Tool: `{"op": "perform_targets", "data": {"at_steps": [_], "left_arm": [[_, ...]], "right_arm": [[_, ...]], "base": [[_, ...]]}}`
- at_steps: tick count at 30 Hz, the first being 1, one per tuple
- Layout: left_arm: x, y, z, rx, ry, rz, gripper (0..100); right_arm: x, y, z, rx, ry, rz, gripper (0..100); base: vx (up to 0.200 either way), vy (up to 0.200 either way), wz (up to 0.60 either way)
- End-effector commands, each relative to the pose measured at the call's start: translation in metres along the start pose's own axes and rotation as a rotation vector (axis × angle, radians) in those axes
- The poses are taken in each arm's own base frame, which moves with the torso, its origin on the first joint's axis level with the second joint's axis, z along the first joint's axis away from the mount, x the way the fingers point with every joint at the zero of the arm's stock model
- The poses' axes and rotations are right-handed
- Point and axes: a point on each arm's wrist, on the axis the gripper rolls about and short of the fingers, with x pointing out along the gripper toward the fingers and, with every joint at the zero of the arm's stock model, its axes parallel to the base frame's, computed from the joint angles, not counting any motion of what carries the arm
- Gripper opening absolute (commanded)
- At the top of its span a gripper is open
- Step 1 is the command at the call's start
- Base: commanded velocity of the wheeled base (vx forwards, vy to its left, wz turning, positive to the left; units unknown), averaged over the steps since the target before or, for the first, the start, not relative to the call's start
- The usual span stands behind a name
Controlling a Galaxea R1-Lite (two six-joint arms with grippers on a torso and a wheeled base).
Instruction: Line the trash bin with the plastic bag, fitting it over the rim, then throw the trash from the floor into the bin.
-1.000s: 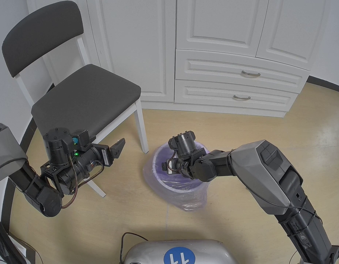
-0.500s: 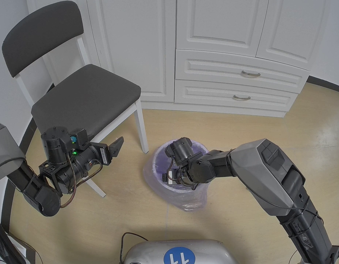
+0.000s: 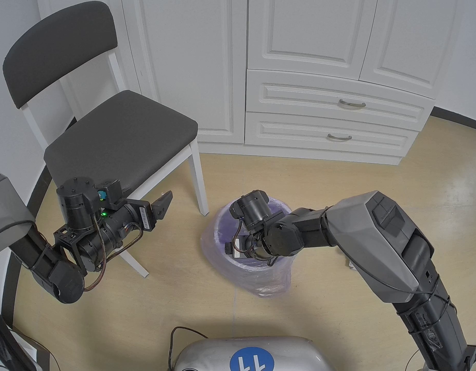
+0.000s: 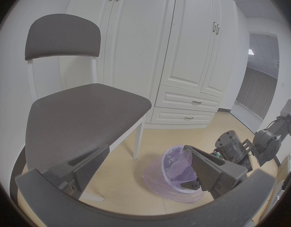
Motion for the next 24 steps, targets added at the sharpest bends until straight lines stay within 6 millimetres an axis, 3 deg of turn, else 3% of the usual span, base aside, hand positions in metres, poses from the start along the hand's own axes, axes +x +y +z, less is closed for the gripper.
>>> {"op": "perform_targets", "data": {"at_steps": [1, 9, 11, 13, 24], "left_arm": [[0.001, 0.001, 0.000, 0.000, 0.001, 0.005, 100], [0.002, 0.002, -0.002, 0.000, 0.006, 0.008, 100], [0.001, 0.002, -0.001, 0.000, 0.001, 0.008, 100], [0.001, 0.002, 0.000, 0.000, 0.000, 0.008, 100], [0.001, 0.002, -0.001, 0.000, 0.001, 0.008, 100]], "right_arm": [[-0.002, 0.000, 0.013, 0.014, -0.050, 0.003, 100], [0.040, -0.018, -0.006, -0.062, -0.059, -0.100, 100], [0.061, -0.027, -0.015, -0.136, -0.109, -0.182, 100], [0.069, -0.027, -0.016, -0.152, -0.170, -0.180, 100], [0.069, -0.025, -0.013, -0.167, -0.210, -0.181, 100]], "base": [[0.000, 0.000, 0.00], [0.000, 0.000, 0.00], [0.000, 0.000, 0.00], [0.000, 0.000, 0.00], [0.000, 0.000, 0.00]]}}
